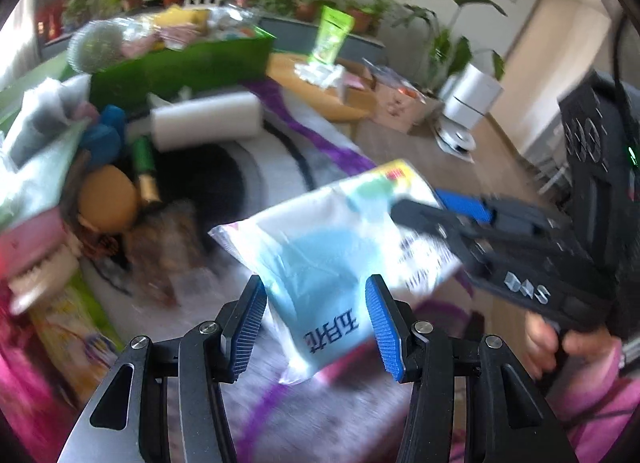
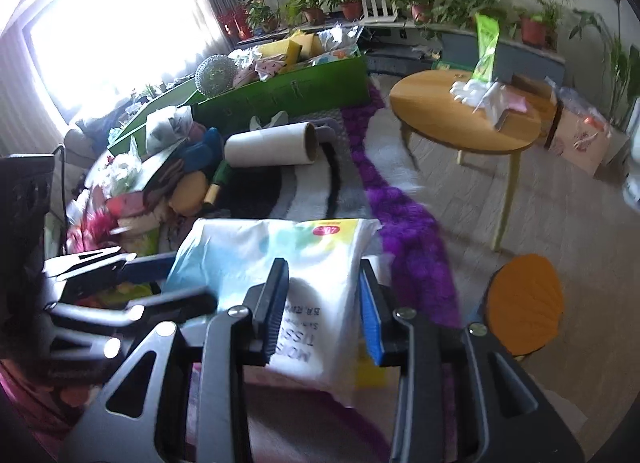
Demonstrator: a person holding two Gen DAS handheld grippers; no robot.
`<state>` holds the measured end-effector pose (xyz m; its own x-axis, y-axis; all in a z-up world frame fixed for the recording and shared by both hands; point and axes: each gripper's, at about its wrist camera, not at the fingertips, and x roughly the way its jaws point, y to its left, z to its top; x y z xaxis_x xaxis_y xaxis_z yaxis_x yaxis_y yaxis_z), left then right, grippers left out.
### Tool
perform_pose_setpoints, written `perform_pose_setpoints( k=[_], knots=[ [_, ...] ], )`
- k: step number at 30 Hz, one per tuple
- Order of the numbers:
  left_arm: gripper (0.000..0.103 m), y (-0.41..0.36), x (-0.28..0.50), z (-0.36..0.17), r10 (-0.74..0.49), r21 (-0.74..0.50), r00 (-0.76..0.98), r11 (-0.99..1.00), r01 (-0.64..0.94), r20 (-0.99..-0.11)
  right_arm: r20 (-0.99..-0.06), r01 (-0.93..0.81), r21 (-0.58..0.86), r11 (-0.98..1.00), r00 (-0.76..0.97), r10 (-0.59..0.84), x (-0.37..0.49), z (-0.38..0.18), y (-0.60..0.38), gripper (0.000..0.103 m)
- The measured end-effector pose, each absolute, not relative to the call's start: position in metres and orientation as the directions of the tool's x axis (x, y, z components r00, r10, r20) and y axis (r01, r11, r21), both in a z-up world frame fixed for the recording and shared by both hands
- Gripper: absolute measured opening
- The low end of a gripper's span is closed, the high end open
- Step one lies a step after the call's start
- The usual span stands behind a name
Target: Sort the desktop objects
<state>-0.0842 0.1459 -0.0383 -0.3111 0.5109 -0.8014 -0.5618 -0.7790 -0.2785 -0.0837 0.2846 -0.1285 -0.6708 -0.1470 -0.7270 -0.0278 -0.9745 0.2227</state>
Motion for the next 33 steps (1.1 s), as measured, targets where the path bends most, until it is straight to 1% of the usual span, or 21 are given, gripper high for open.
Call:
perform_pose_setpoints(
  k=[3, 5, 7, 8, 11, 16, 18, 22, 25, 28, 33],
  knots=[
    [0.051, 0.153, -0.079, -0.046, 0.499, -0.275, -0.301, -0.784, -0.557, -0.812, -0.729, -0.047, 0.194, -0.980, -0.675, -0.112, -0.078, -0.131, 0.292, 0.039],
    [0.051, 0.150, -0.081, -0.047, 0.498, -0.288, -0.304, -0.795, -0.534, -0.812, -0.739, -0.055, 0.233, -0.971, -0.659, -0.140, -0.077, -0.138, 0.298, 0.040],
    [0.051, 0.146, -0.082, -0.048, 0.492, -0.295, -0.315, -0.811, -0.505, -0.812, -0.747, -0.057, 0.260, -0.964, -0.645, -0.163, -0.075, -0.144, 0.302, 0.044],
    [0.051, 0.144, -0.081, -0.048, 0.489, -0.299, -0.318, -0.817, -0.493, -0.812, -0.745, -0.053, 0.272, -0.961, -0.643, -0.175, -0.072, -0.145, 0.303, 0.044],
    [0.051, 0.144, -0.081, -0.049, 0.485, -0.312, -0.316, -0.828, -0.466, -0.815, -0.748, -0.046, 0.281, -0.959, -0.636, -0.189, -0.068, -0.145, 0.305, 0.048],
    [0.051, 0.148, -0.081, -0.051, 0.494, -0.329, -0.306, -0.825, -0.460, -0.813, -0.756, -0.013, 0.277, -0.961, -0.620, -0.209, -0.059, -0.146, 0.302, 0.048],
    [0.051, 0.150, -0.081, -0.050, 0.494, -0.326, -0.307, -0.824, -0.463, -0.814, -0.757, -0.006, 0.263, -0.965, -0.621, -0.203, -0.058, -0.147, 0.300, 0.045],
    [0.051, 0.160, -0.071, -0.045, 0.460, -0.256, -0.338, -0.826, -0.503, -0.821, -0.753, 0.011, 0.186, -0.982, -0.641, -0.150, -0.054, -0.143, 0.288, 0.043],
    [0.051, 0.161, -0.067, -0.038, 0.467, -0.250, -0.350, -0.820, -0.515, -0.812, -0.742, 0.007, 0.198, -0.980, -0.653, -0.155, -0.052, -0.138, 0.292, 0.040],
    [0.051, 0.164, -0.062, -0.026, 0.442, -0.189, -0.408, -0.829, -0.527, -0.799, -0.718, -0.002, 0.220, -0.976, -0.678, -0.160, -0.048, -0.131, 0.295, 0.039],
    [0.051, 0.155, -0.059, -0.001, 0.411, -0.109, -0.514, -0.848, -0.518, -0.753, -0.677, 0.028, 0.209, -0.977, -0.717, -0.165, -0.046, -0.112, 0.284, 0.039]
  ],
)
